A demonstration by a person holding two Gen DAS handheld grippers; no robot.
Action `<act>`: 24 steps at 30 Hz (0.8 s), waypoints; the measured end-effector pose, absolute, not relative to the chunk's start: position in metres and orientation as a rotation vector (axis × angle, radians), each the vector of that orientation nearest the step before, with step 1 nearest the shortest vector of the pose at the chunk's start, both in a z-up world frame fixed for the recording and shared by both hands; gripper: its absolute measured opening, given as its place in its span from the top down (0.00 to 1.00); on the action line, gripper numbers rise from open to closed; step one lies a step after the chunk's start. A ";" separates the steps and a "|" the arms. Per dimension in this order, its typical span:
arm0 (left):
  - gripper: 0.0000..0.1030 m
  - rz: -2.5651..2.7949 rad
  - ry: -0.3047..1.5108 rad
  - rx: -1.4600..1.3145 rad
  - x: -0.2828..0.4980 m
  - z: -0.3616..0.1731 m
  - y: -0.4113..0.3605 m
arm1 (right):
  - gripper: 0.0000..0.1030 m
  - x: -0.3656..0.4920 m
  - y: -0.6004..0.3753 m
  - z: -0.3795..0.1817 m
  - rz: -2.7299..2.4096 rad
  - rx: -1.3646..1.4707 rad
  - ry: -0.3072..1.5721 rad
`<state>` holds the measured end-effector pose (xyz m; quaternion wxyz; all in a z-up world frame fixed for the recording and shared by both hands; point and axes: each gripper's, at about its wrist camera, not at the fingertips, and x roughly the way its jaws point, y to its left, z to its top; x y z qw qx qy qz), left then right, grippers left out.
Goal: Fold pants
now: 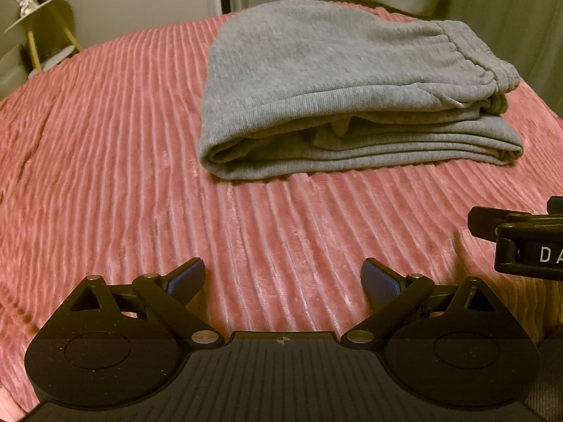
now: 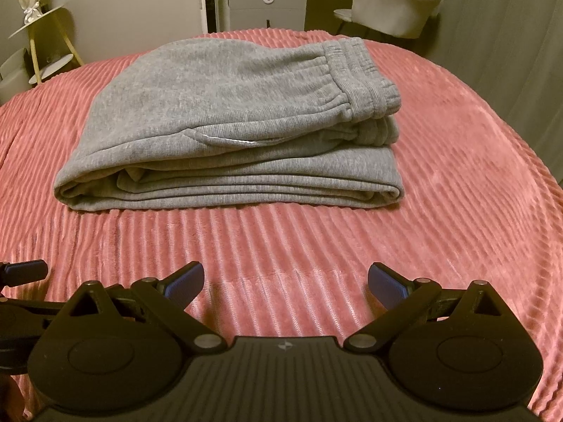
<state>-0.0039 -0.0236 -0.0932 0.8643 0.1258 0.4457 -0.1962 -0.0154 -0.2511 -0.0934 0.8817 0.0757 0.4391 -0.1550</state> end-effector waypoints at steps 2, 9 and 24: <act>0.04 -0.411 0.934 0.265 -0.004 -0.093 -0.024 | 0.03 -0.015 -0.251 -0.093 -0.323 0.157 0.916; 0.04 -0.411 0.941 0.262 -0.004 -0.093 -0.024 | 0.03 -0.015 -0.251 -0.094 -0.323 0.157 0.917; 0.04 -0.407 0.945 0.262 -0.003 -0.095 -0.023 | 0.03 -0.015 -0.251 -0.094 -0.323 0.161 0.917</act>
